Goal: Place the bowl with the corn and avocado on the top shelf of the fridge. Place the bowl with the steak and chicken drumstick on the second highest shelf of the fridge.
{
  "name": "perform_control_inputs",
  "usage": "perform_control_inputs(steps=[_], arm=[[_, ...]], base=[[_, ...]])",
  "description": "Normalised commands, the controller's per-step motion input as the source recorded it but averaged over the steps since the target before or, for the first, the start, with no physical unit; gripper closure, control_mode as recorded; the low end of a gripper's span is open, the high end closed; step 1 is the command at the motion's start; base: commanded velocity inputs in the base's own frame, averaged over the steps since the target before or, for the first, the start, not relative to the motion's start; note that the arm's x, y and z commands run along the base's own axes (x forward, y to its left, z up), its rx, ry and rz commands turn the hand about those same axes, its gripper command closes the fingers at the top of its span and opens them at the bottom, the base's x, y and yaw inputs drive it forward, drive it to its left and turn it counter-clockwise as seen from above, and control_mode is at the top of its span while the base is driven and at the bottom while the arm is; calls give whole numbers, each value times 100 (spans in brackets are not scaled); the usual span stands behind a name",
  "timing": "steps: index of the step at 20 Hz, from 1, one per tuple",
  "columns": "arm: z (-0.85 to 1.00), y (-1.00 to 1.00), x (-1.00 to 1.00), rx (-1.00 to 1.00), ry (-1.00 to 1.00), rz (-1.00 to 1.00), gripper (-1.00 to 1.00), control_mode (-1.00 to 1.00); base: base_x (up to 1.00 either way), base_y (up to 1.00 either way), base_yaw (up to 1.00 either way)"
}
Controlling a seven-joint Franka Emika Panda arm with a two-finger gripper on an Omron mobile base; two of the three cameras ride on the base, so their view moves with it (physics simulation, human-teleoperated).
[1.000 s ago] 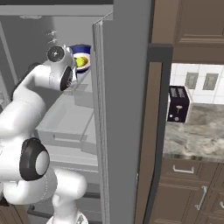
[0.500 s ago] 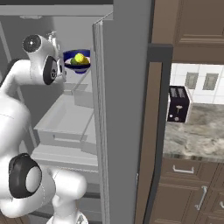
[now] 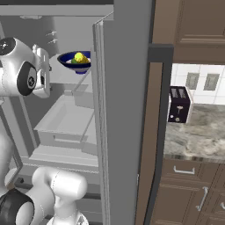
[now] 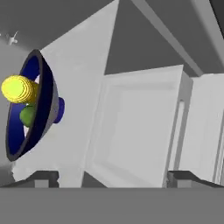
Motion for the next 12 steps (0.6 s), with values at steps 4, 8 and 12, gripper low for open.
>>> perform_control_inputs(steps=[4,8,12], arm=[[-100,7,-100,-5,26,0,-100,-100],[-76,0,-77,-7,1,0,-100,-100],[-7,0,-6,0,-3,0,-100,-100]], base=[[0,0,0],[0,0,0],[0,0,0]])
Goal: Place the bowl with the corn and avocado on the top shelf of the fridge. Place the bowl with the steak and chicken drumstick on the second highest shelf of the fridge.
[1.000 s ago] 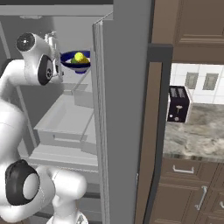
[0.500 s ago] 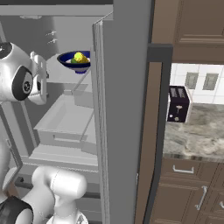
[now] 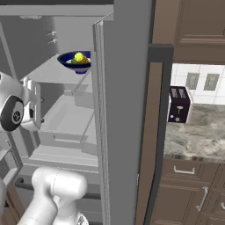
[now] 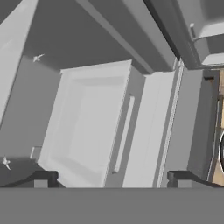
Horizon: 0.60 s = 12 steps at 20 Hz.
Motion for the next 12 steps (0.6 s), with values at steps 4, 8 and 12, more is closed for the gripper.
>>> perform_control_inputs(steps=[4,8,12], arm=[[0,0,0,0,0,0,-100,100],[0,0,0,0,0,0,-100,100],[0,0,0,0,0,0,-100,100]], base=[[-94,0,0],[-100,0,-10],[-100,-5,-47]])
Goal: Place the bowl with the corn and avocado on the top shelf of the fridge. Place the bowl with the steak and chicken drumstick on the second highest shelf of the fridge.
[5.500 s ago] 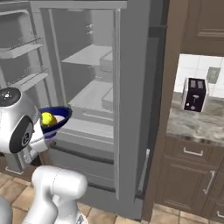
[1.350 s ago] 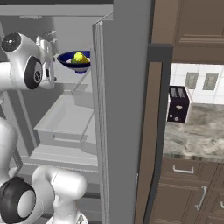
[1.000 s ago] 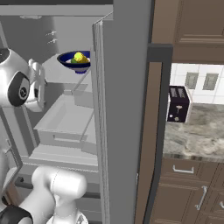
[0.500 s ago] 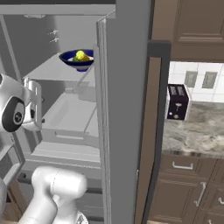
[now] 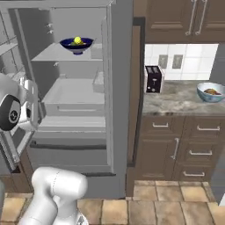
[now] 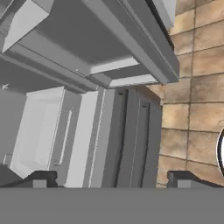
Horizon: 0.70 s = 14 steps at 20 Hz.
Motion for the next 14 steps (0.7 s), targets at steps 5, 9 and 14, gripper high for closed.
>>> perform_control_inputs(steps=[5,9,14], arm=[[0,0,0,0,0,0,-100,100],[0,0,0,0,0,0,-100,100],[0,0,0,0,0,0,-100,100]], base=[[-73,-31,-64],[-23,-96,-54],[16,-100,-33]])
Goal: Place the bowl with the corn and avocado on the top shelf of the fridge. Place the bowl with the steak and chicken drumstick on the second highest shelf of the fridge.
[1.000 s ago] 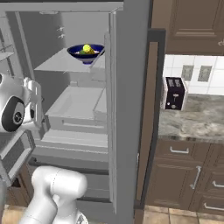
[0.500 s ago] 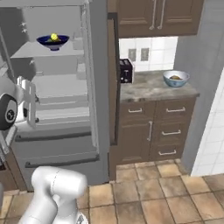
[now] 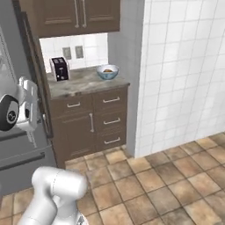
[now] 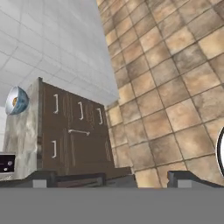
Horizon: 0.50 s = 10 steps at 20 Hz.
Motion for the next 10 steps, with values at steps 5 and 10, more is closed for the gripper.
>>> perform_control_inputs(steps=[5,10], arm=[[0,0,0,0,0,0,-100,100],[0,0,0,0,0,0,-100,100]], base=[[100,-94,5],[96,-41,53]])
